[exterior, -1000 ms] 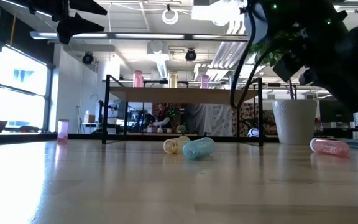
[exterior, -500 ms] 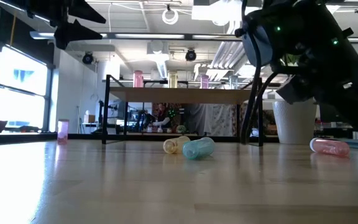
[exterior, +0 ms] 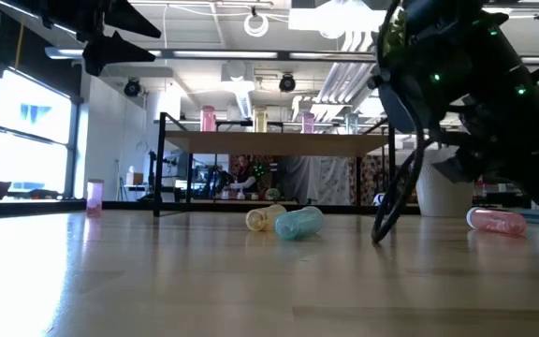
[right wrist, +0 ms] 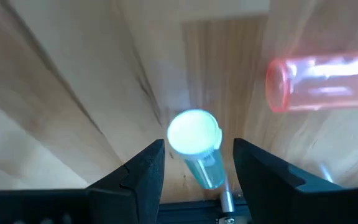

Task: Pick and place medicine bottles onto shelf by color
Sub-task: Put the right blue pill bottle on the shelf aligned with the blue pill bottle, then put the top purple pill bottle on the shelf aligned with the purple pill bottle

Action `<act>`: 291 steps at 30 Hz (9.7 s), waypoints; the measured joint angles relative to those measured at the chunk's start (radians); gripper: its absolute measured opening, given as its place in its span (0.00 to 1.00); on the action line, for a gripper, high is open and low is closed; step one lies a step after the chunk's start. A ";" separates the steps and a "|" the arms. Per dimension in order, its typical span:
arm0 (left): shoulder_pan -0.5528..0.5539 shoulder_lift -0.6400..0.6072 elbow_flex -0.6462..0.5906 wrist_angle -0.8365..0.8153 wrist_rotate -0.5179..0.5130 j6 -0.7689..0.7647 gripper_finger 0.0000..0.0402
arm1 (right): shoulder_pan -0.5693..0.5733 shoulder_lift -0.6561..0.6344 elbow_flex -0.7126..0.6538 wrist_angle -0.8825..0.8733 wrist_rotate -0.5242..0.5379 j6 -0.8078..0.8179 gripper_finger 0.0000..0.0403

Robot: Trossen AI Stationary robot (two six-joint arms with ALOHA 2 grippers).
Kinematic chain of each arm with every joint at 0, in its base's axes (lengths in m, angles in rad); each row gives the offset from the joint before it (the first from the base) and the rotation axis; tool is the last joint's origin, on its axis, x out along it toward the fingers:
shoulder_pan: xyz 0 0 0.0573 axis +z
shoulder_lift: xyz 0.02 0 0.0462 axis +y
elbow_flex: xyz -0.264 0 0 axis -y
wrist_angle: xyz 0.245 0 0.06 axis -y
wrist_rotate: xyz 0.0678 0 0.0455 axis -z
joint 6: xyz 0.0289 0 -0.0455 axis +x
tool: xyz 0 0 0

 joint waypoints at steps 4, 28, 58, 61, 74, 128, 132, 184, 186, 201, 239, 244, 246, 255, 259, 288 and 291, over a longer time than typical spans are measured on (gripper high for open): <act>0.000 0.000 0.000 0.000 0.000 0.000 0.59 | 0.000 0.000 -0.022 0.028 0.003 0.003 0.45; 0.000 0.000 0.000 0.000 -0.019 -0.015 0.59 | 0.000 0.000 -0.026 0.069 -0.003 -0.030 0.28; 0.000 0.000 0.000 0.000 -0.022 -0.015 0.59 | -0.003 -0.318 -0.026 0.134 -0.009 0.124 0.27; 0.000 0.000 0.000 0.000 -0.022 -0.012 0.59 | -0.003 -0.397 -0.026 0.233 0.006 0.178 0.27; 0.000 0.000 0.000 0.008 -0.045 0.056 0.59 | -0.055 -0.585 -0.025 0.558 0.433 0.364 0.27; 0.000 0.000 0.000 0.137 -0.069 0.188 0.59 | -0.539 -0.831 -0.440 1.366 0.654 -0.135 0.27; 0.000 0.000 0.000 0.136 -0.073 0.188 0.59 | -0.593 -0.830 -0.436 1.352 0.565 -0.083 0.27; 0.000 0.000 0.000 0.136 -0.090 0.188 0.59 | -0.723 -0.768 -0.435 1.323 0.378 -0.032 0.33; 0.000 0.000 0.000 0.136 -0.090 0.188 0.59 | -0.723 -0.765 -0.441 1.303 0.380 -0.033 0.37; 0.000 0.000 0.000 0.136 -0.090 0.188 0.59 | -0.722 -0.765 -0.439 1.341 0.381 -0.026 0.43; 0.000 0.000 0.001 -0.054 -0.037 0.198 0.59 | -0.488 -0.870 -0.053 0.788 0.416 0.165 0.43; 0.000 0.005 0.067 -0.304 -0.042 0.180 0.59 | -0.420 -0.869 -0.053 0.725 0.489 0.230 0.43; 0.000 0.010 0.103 -0.404 -0.043 0.178 0.59 | -0.396 -0.869 -0.053 0.721 0.513 0.239 0.43; 0.053 0.026 0.209 -0.713 -0.031 0.222 0.59 | -0.362 -0.869 -0.053 0.723 0.540 0.241 0.43; 0.112 0.027 0.211 -0.741 0.032 0.222 0.59 | -0.362 -0.869 -0.053 0.723 0.541 0.216 0.43; 0.369 0.358 0.211 -0.789 0.039 -0.338 0.59 | -0.362 -0.869 -0.053 0.723 0.490 0.154 0.43; 0.382 0.392 0.211 -0.790 0.044 -0.338 0.59 | -0.362 -0.869 -0.053 0.723 0.490 0.153 0.43</act>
